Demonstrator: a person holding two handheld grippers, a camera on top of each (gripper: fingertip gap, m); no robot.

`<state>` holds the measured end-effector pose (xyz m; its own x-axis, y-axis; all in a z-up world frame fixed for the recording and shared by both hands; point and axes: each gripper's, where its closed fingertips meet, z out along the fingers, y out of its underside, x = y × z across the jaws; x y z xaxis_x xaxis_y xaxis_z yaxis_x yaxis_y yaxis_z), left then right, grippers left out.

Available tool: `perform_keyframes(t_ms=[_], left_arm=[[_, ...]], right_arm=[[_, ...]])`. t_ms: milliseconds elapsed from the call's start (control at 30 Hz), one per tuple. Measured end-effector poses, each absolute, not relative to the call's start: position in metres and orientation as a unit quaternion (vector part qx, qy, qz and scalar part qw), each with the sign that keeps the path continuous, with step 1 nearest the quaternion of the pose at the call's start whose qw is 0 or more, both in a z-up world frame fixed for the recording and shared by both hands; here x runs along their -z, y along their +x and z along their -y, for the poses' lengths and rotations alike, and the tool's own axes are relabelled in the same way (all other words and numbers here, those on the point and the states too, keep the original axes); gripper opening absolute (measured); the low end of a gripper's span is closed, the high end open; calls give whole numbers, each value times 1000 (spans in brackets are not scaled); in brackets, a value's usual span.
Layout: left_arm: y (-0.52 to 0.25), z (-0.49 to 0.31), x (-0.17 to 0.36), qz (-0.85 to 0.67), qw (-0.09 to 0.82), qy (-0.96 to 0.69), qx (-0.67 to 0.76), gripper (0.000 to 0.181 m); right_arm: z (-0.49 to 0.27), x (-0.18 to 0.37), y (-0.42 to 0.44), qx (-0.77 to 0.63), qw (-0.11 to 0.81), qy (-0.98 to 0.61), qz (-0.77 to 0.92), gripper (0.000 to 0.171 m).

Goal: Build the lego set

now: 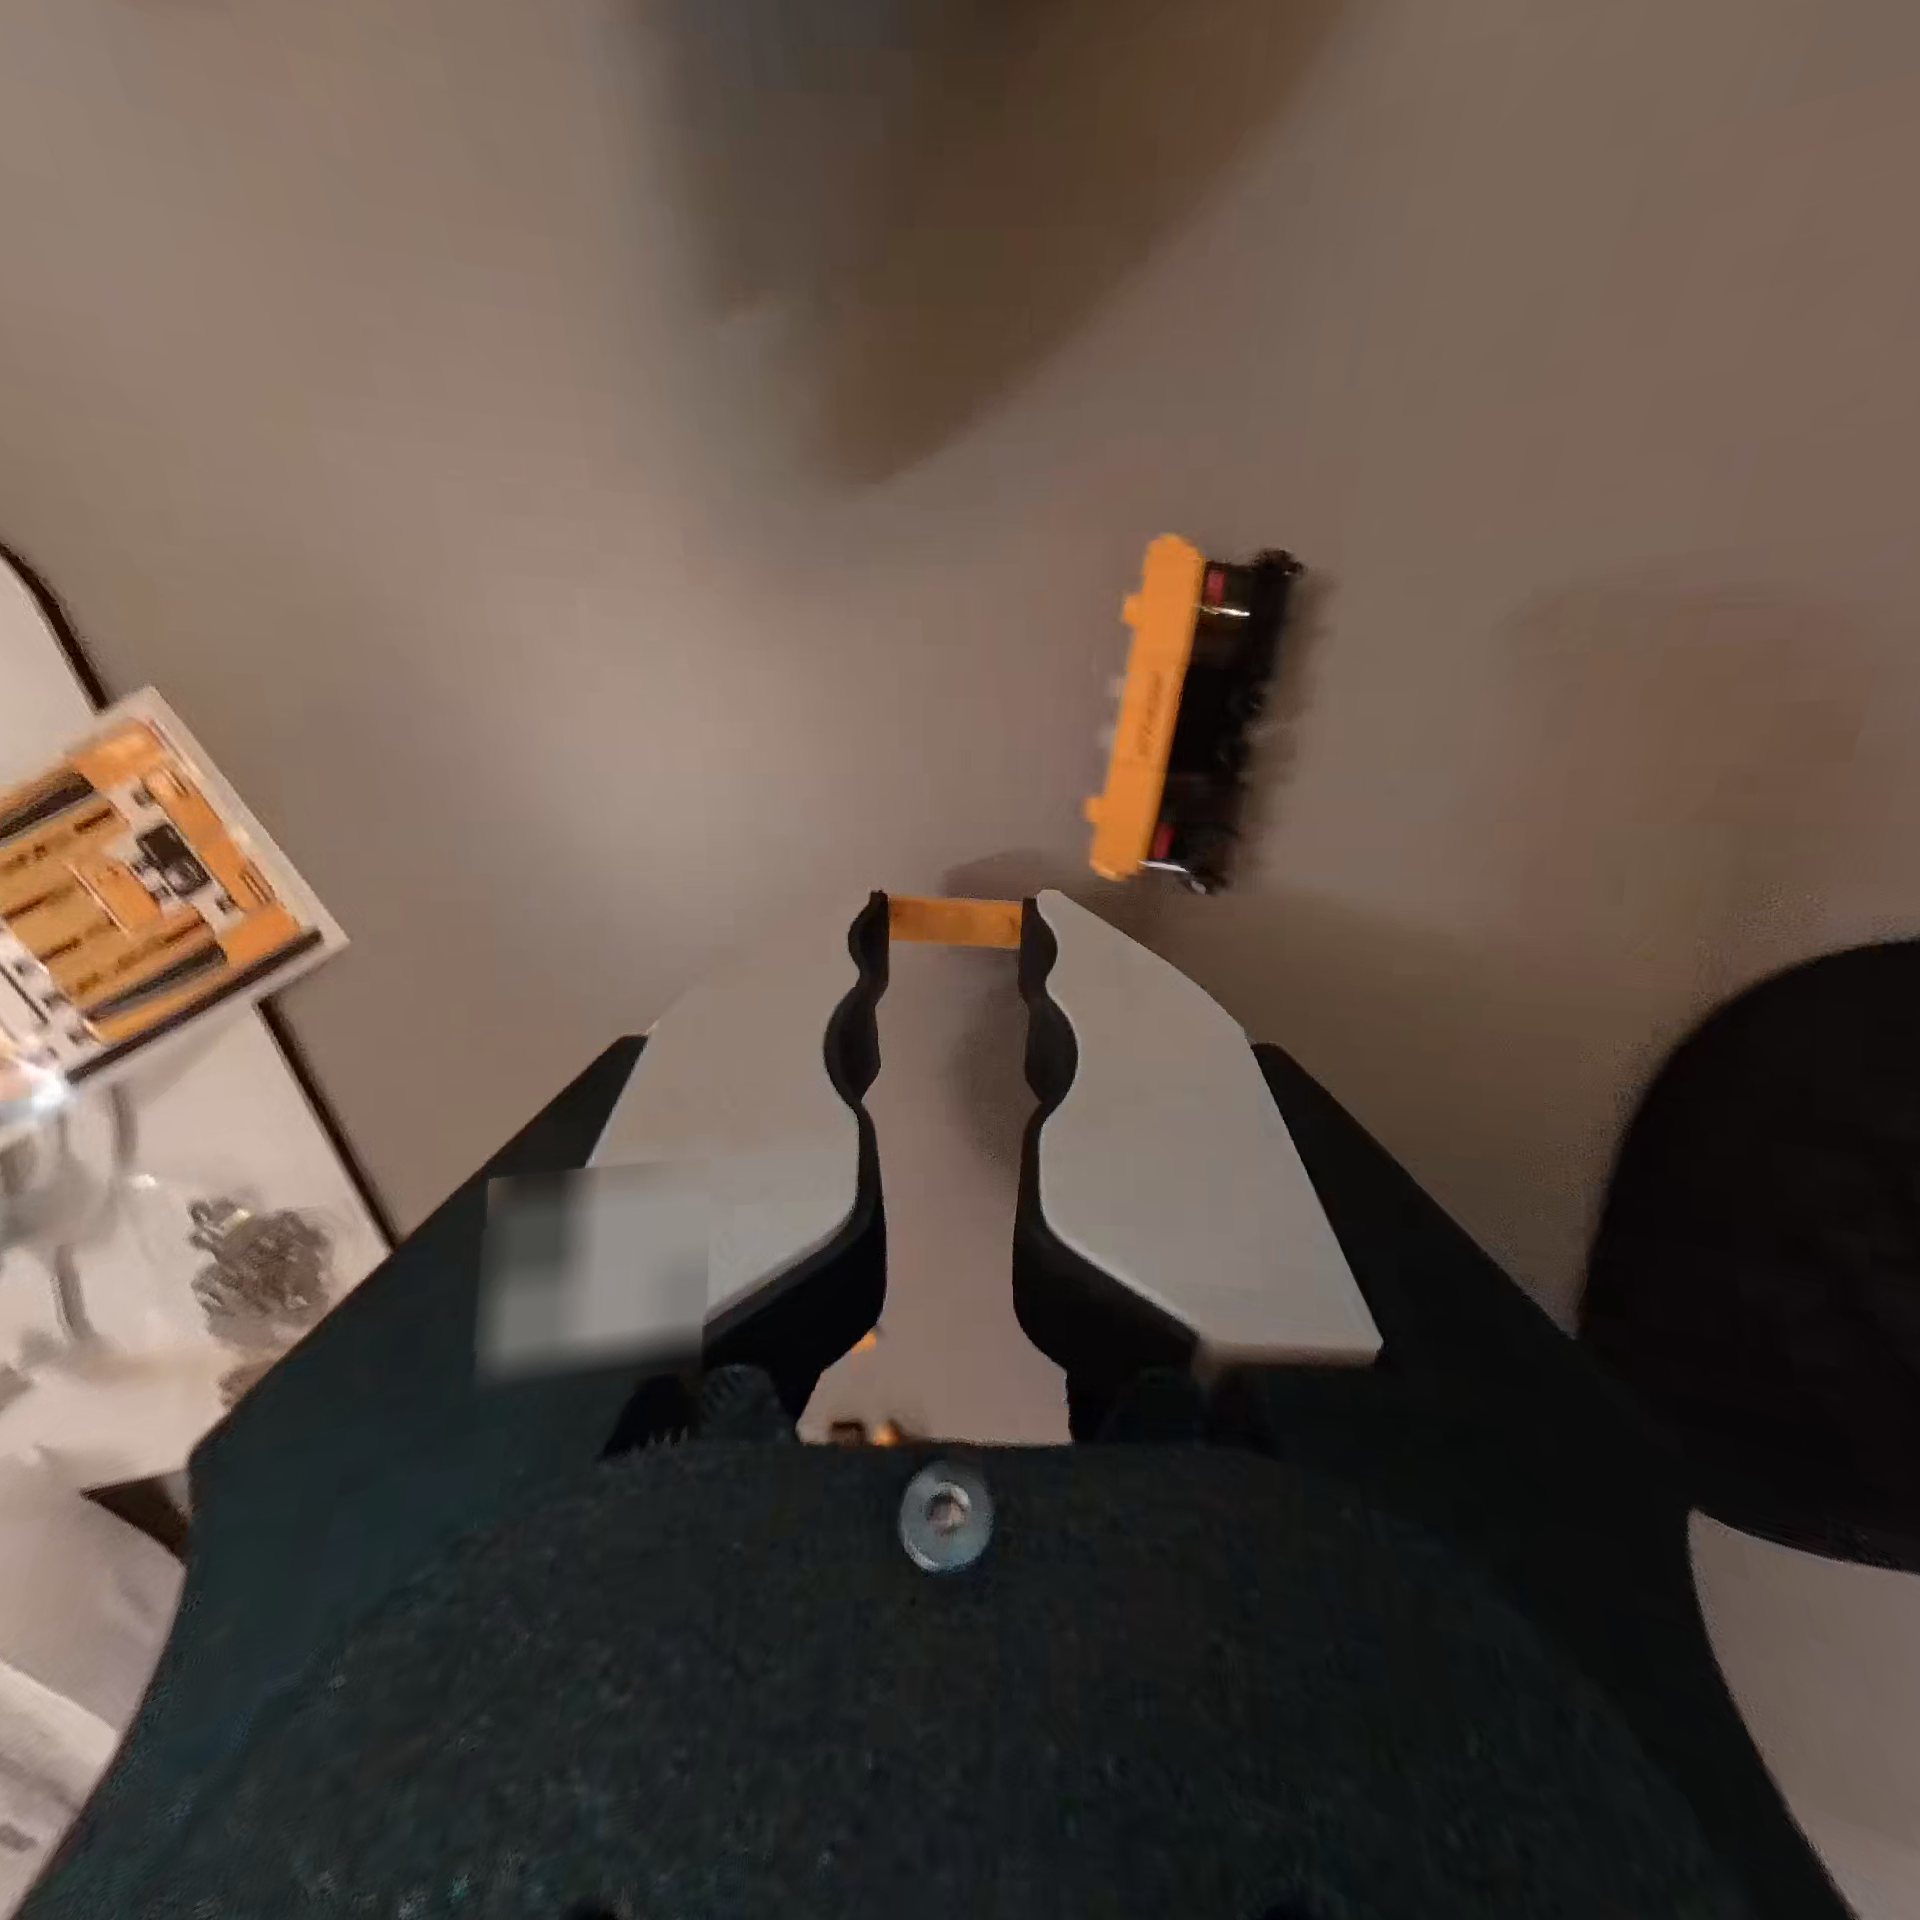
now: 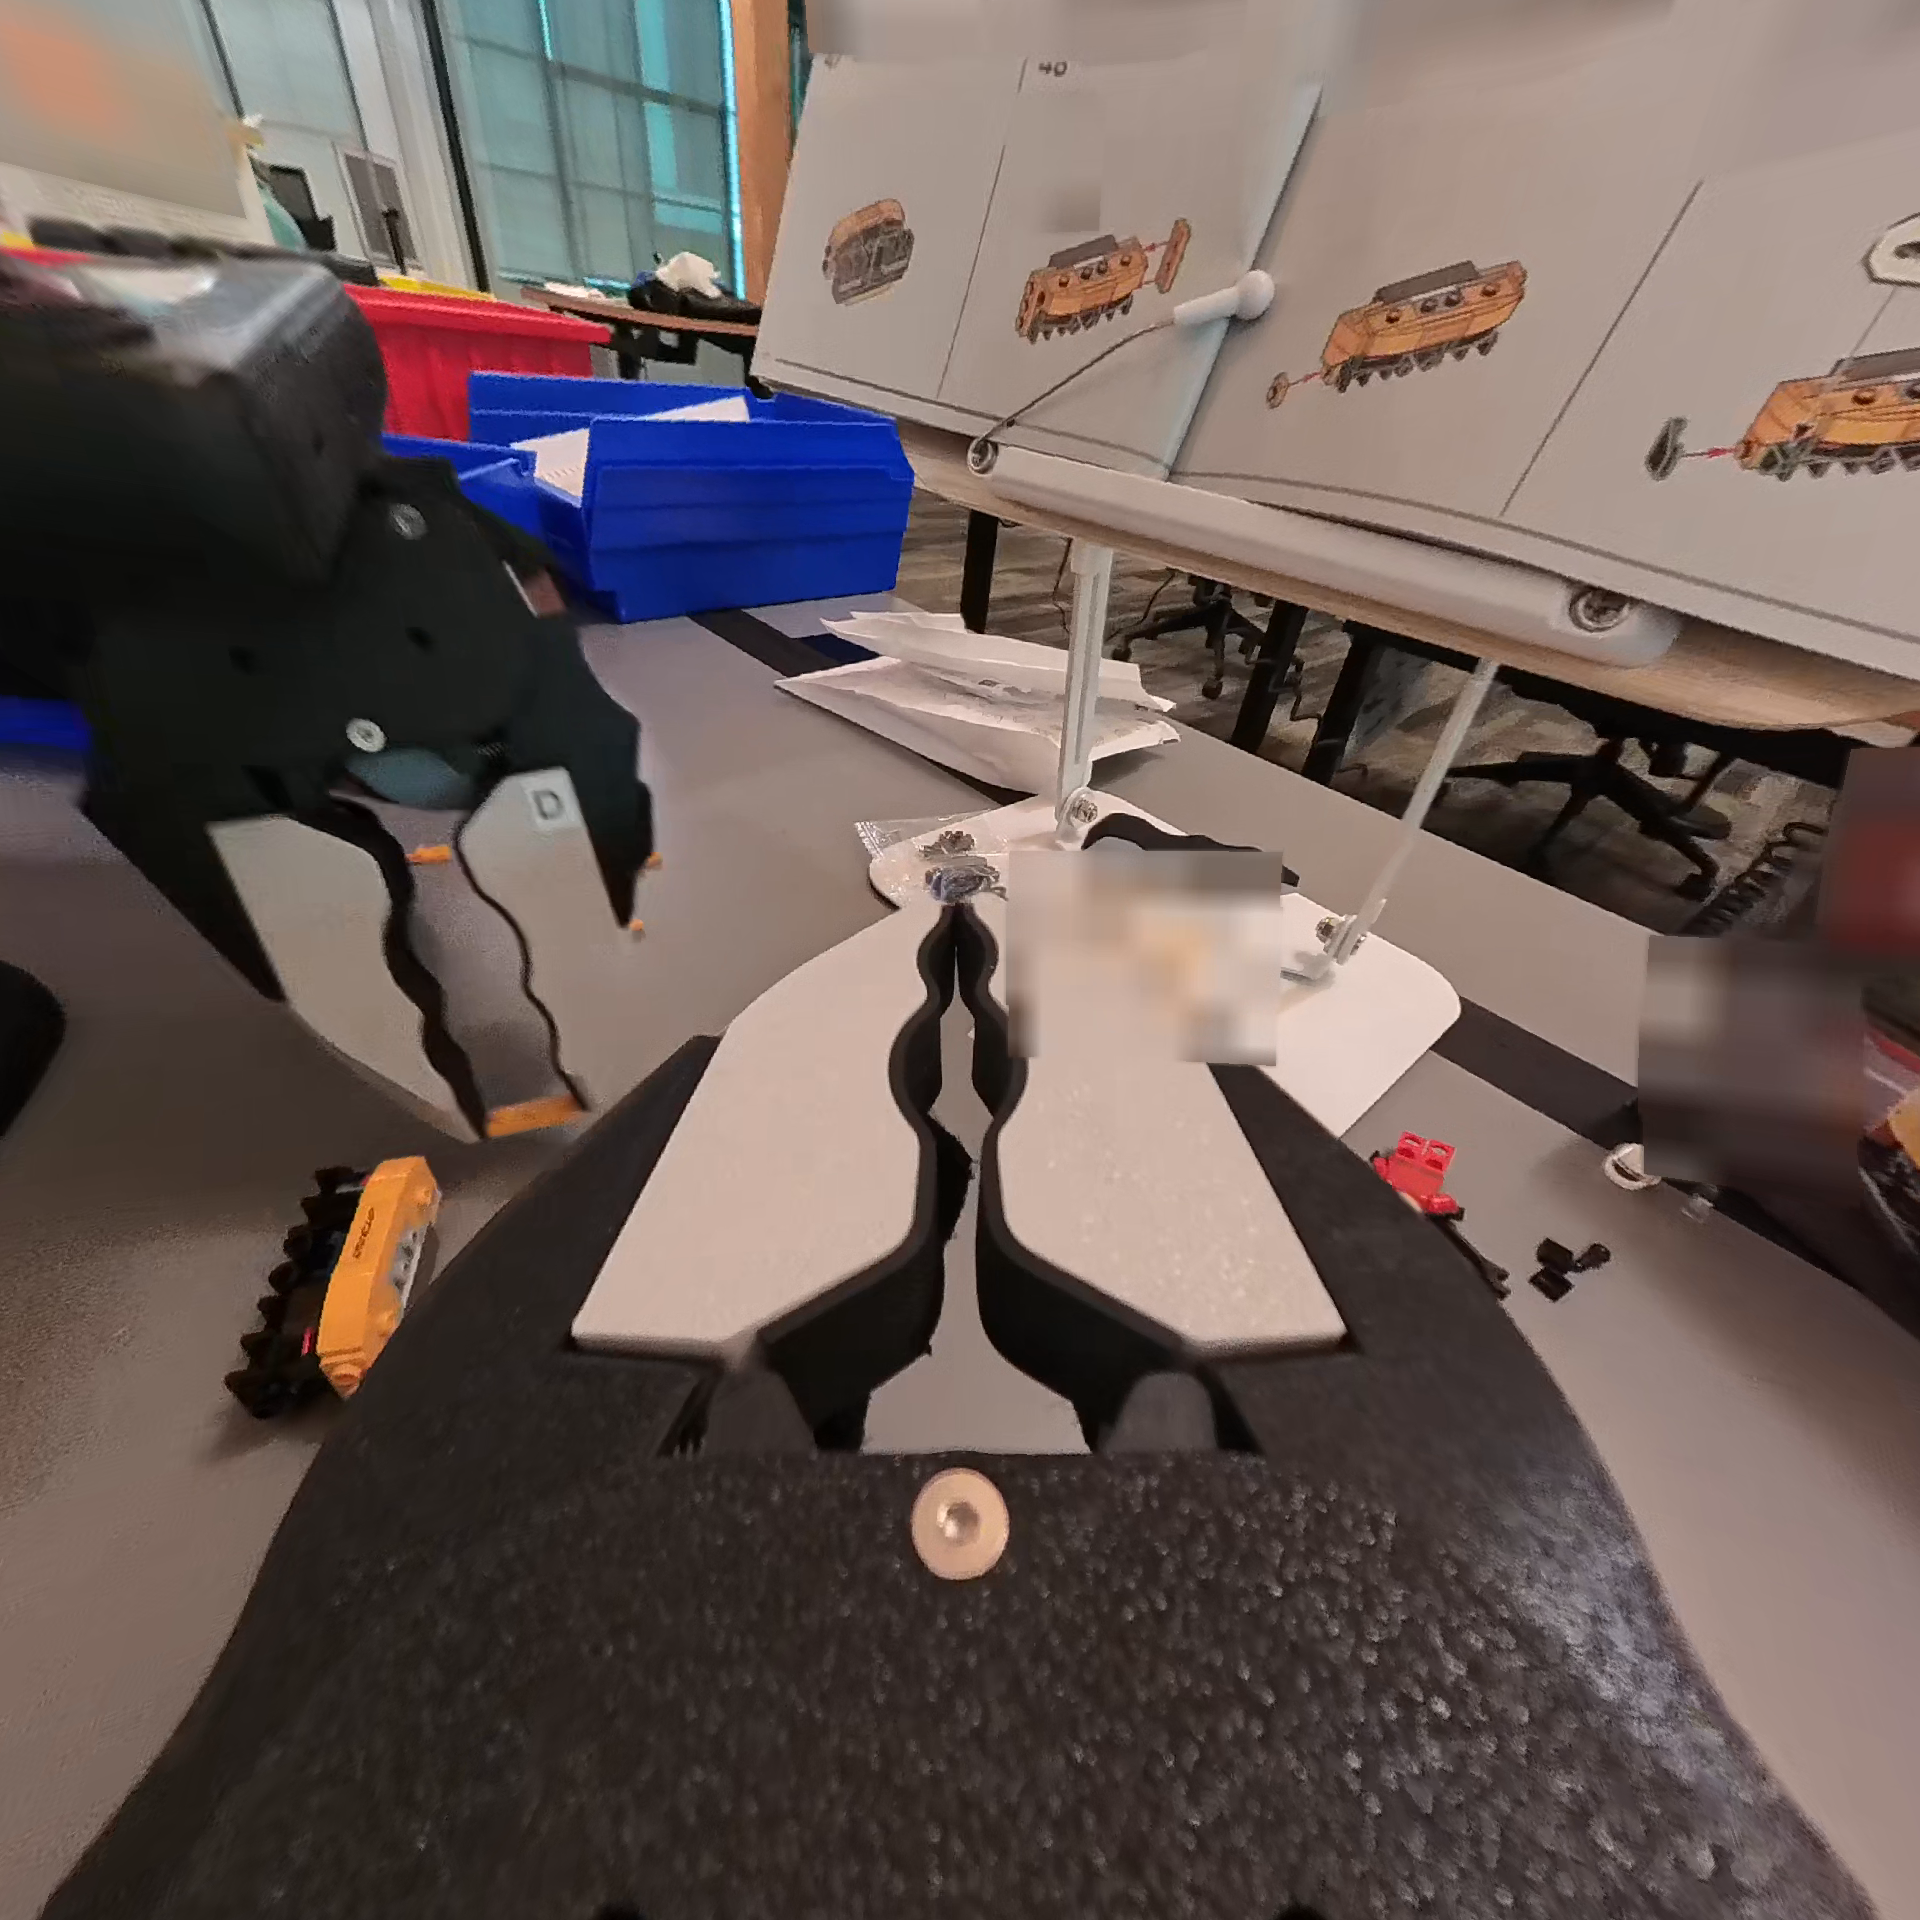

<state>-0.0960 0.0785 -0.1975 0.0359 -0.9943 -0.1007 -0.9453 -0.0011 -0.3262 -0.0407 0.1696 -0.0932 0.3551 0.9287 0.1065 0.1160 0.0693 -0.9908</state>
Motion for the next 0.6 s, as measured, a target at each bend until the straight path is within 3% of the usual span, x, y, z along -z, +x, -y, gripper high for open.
perform_keyframes(t_ms=[333, 500, 600], left_arm=[[-124, -77, 174, -670, 189, -716, 42, 41], [-236, -55, 103, -560, 236, -794, -29, 32], [-337, -35, 82, -455, 214, -859, -97, 32]], right_arm=[[-172, 102, -42, -366, 557, -602, 439, 0], [-173, 101, -41, -370, 557, -605, 432, 0], [-173, 101, -42, -371, 556, -606, 432, 0]])
